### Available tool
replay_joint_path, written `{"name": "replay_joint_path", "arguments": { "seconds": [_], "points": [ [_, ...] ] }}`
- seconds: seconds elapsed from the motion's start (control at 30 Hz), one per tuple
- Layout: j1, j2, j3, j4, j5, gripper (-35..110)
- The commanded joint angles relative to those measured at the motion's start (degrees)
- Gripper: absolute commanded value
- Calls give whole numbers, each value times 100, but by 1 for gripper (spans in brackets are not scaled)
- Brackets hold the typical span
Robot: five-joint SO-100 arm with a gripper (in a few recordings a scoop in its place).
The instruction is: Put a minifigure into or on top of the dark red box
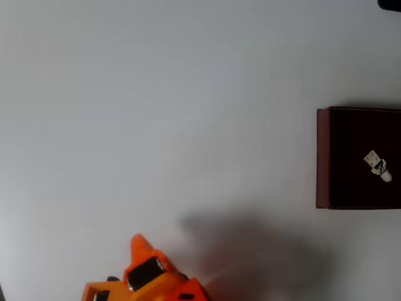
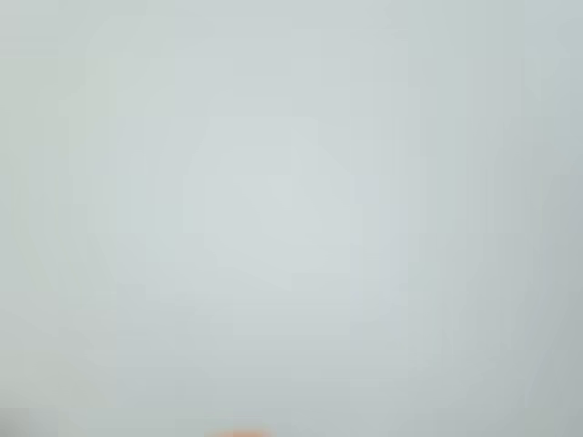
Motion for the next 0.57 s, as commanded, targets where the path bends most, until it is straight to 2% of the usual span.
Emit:
{"name": "replay_joint_path", "arguments": {
  "seconds": [0.0,0.53],
  "points": [
    [-290,229,185,132,-18,0],
    [-290,229,650,-18,9,0]
  ]
}}
